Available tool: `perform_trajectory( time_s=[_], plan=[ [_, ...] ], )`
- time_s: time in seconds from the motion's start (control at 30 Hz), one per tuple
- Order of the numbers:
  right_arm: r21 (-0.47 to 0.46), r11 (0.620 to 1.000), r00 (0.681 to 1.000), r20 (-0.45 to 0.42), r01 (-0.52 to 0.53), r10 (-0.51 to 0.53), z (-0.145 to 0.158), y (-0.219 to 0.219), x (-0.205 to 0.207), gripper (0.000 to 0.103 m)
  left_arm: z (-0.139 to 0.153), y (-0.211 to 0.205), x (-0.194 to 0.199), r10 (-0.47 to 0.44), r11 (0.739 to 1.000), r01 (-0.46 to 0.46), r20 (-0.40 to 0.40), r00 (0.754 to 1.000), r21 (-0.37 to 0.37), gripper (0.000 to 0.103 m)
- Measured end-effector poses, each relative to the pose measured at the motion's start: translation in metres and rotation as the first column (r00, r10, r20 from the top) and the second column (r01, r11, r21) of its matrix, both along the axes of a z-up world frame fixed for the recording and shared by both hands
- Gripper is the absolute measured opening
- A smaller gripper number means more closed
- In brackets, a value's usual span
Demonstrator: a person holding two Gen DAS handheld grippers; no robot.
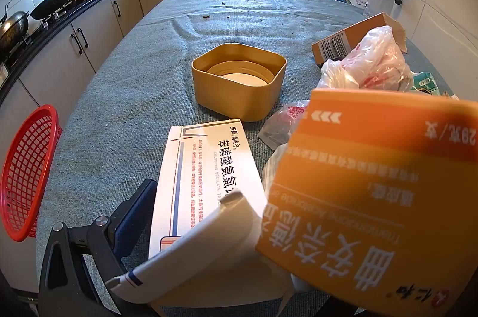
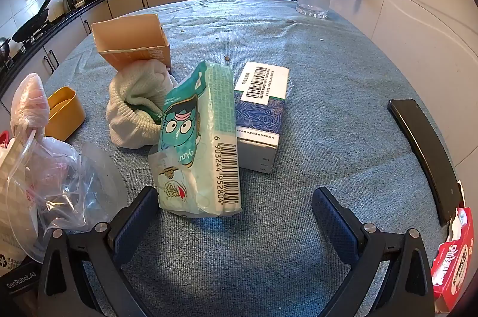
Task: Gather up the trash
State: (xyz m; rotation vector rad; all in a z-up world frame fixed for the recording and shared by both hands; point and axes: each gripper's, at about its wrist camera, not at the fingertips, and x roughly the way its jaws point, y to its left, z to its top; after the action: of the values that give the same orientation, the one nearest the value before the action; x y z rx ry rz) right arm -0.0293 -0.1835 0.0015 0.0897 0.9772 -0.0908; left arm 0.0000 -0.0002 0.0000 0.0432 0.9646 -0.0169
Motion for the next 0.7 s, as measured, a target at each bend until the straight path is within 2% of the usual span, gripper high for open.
perform_trajectory(
  time_s=[0.2,0.37,0.5,0.7],
  plan=[
    [-0.005,1.000,0.999,-0.034,-0.027,0.027,0.001,0.000,-0.002,0.103,0.002,-0.001,-0.005,-0.008,1.000,0.008,0.003,1.000,0.014,0.103],
    [-0.072,0.996,0.997,-0.050,-0.059,0.056,0.010,0.003,-0.025,0.103,0.010,0.009,-0.033,-0.039,0.998,0.037,0.030,0.999,0.058,0.103],
    [-0.075,0.995,0.998,-0.019,-0.060,0.059,0.022,-0.002,-0.054,0.103,0.018,0.011,-0.059,-0.053,0.996,0.047,0.081,0.995,0.075,0.103],
    [-0.043,0.997,0.995,0.078,-0.057,0.061,0.045,-0.009,-0.097,0.103,0.038,0.019,-0.101,-0.071,0.996,0.059,0.174,0.982,0.071,0.103]
  ],
)
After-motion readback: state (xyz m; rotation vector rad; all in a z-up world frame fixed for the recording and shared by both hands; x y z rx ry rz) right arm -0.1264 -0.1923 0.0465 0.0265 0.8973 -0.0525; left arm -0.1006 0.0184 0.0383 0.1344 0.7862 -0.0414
